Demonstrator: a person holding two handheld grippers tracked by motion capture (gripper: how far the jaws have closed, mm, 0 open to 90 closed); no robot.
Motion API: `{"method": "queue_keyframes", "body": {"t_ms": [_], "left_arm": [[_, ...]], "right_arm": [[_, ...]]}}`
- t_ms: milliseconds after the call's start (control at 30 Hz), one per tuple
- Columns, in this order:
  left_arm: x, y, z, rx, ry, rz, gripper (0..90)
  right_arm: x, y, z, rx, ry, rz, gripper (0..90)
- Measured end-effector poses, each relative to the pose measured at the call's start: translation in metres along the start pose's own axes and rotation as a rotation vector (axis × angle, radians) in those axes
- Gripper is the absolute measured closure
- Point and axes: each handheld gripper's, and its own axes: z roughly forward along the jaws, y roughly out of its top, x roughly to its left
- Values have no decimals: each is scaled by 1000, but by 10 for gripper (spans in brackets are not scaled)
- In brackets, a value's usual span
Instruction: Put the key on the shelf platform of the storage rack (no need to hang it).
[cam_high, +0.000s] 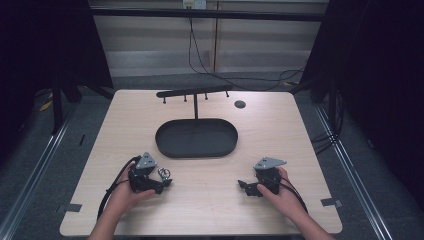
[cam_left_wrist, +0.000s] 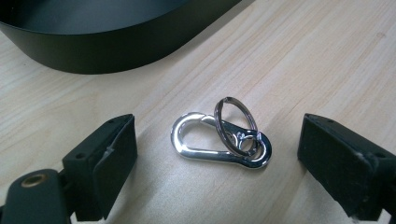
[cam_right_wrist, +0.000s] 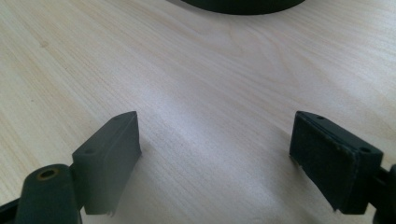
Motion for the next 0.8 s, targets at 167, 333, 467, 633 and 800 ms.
{"method": "queue_keyframes", "body": {"t_ms": [167,333,467,633,800], "left_arm": [[-1,0,0,-1,4,-7,119],[-2,5,-4,53,4,-10,163],[-3,12,-8,143,3,-12,185],[-3,21,-12,240,6,5,240],[1,29,-14,343,2,1,299]], "right_arm": [[0,0,0,0,0,0,158],[0,0,0,-1,1,0,157],[0,0,0,-1,1,1,157],[0,0,0,-1,1,1,157],[-1,0,0,-2,4,-3,155]]}}
